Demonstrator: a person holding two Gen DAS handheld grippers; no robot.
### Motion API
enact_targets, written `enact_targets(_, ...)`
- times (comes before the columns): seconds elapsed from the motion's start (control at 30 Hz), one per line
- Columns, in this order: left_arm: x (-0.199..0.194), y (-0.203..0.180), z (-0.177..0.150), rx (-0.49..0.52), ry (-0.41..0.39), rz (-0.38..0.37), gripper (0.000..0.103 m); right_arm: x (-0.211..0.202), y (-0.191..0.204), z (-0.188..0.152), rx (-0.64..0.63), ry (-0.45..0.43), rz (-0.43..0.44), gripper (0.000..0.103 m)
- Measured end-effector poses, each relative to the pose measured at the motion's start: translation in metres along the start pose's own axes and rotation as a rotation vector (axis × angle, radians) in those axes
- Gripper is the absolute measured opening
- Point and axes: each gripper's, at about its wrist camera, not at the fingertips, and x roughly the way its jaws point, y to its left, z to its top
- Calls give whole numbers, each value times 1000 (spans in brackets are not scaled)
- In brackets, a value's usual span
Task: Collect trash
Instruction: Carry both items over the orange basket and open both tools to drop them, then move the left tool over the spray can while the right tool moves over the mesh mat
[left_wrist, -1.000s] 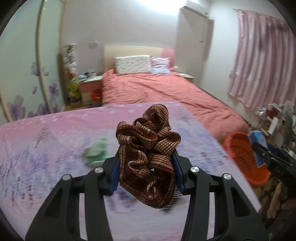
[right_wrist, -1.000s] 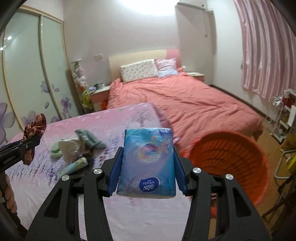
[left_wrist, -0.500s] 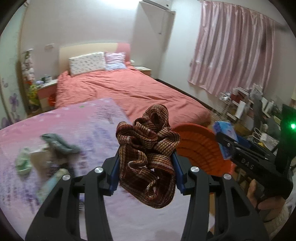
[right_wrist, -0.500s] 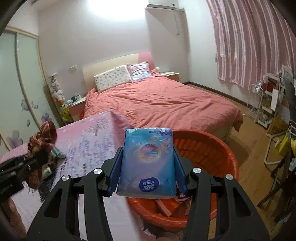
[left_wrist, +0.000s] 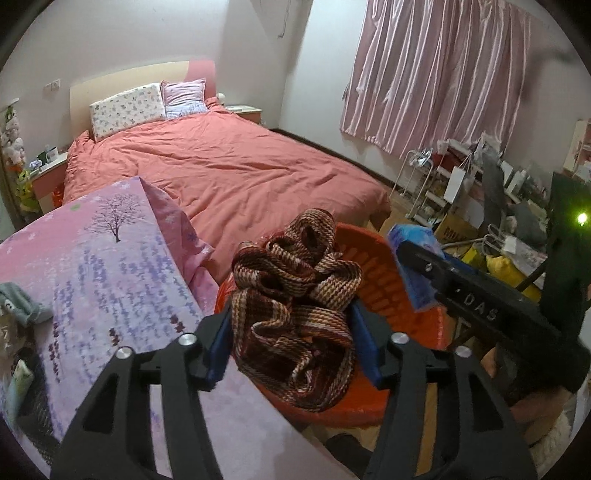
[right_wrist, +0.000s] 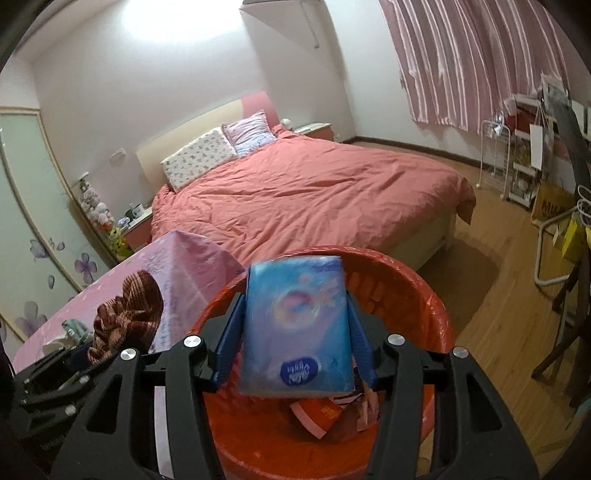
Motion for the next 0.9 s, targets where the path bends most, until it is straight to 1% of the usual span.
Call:
enact_targets(0.13,11,10,-4,-13,32,24,64,3,-6,-2,5,10,-22,68)
enact_targets(0.17,9,15,-6,-17,32,36,67,1,-5,-3,-2,7,-31,70)
enact_targets(0.2,8,17,-7,-18,31,46,71,-1,-5,-5,-8,2,-35,74)
enact_targets(0.23,7,20,-8,-20,30,54,72,-3,-4,-7,-16,-2,-39,76)
enact_targets(0.3,5,26,-8,-31,33,53,73,-5,0,-10,-31,-1,-44,76)
enact_targets(0.4,3,26,-6,-54,29,14,73,-12,4,-12,-45,-11,-53,76)
enact_targets(0.47,0,23,-6,-49,24,-4,73,-14,3,-8,-43,-17,-57,76)
enact_targets(0.57,-5,22,-7,-41,21,-2,73,-15,-1,-6,-40,-17,-66,76)
enact_targets(0.63,-13,27,-9,-40,15,19,73,-18,1,-6,-47,-17,-71,76)
enact_targets(0.73,-31,43,-13,-46,-6,63,73,-23,11,-8,-76,-25,-70,78)
enact_targets(0.9,-65,88,-29,-73,-21,152,73,-26,33,-13,-110,-19,-38,78)
